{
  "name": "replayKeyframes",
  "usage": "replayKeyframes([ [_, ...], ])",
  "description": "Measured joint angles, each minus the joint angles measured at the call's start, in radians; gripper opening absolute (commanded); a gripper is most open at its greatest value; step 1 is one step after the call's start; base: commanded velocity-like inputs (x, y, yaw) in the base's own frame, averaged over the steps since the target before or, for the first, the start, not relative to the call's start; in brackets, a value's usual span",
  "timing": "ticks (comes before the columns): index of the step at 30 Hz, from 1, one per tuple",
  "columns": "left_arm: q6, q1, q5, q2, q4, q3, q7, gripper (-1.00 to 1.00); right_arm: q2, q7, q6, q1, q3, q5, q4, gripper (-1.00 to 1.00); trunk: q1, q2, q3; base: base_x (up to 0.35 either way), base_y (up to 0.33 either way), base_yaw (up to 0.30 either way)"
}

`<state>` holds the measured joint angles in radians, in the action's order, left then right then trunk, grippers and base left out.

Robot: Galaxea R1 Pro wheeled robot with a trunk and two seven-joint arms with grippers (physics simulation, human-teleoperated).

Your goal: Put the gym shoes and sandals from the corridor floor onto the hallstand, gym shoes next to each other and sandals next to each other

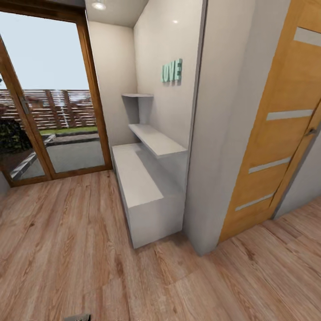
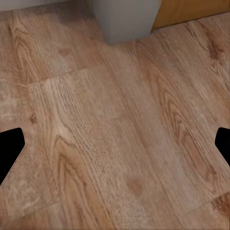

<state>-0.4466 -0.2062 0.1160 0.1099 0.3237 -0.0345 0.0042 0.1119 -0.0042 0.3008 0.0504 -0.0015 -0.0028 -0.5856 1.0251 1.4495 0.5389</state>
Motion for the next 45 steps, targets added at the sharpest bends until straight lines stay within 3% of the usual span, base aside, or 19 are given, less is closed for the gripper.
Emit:
replayKeyframes([
  [7, -0.053, 0.006, 0.033, 0.000, 0.000, 0.001, 0.000, 1.00, 0.000, 0.000, 0.000, 0.000, 0.000, 0.000, 0.001, 1.00, 0.000, 0.000, 0.000, 0.000, 0.000, 0.279],
  [21, -0.059, 0.009, 0.045, 0.000, 0.001, -0.002, 0.005, 1.00, 0.000, 0.000, 0.000, 0.000, 0.000, 0.000, 0.003, 1.00, 0.000, 0.000, 0.000, 0.000, 0.000, 0.279],
  [25, -0.058, 0.009, 0.061, 0.000, 0.001, -0.020, 0.009, 1.00, 0.000, 0.000, 0.000, 0.000, 0.000, 0.000, 0.004, 1.00, 0.000, 0.000, 0.000, 0.000, 0.000, 0.279],
  [26, -0.058, 0.009, 0.088, 0.000, 0.001, -0.058, 0.008, 1.00, 0.000, 0.000, 0.000, 0.000, 0.000, 0.000, 0.004, 1.00, 0.000, 0.000, 0.000, 0.000, 0.000, 0.279],
  [28, -0.060, 0.009, 0.092, -0.001, 0.001, -0.070, 0.006, 1.00, 0.000, 0.000, 0.000, 0.000, 0.000, 0.000, 0.004, 1.00, 0.000, 0.000, 0.000, 0.000, 0.000, 0.279],
  [45, -0.063, 0.009, 0.090, -0.005, 0.001, -0.074, -0.001, 1.00, 0.000, 0.000, 0.000, 0.000, 0.000, 0.000, 0.002, 1.00, 0.000, 0.000, 0.000, 0.000, 0.000, 0.279],
])
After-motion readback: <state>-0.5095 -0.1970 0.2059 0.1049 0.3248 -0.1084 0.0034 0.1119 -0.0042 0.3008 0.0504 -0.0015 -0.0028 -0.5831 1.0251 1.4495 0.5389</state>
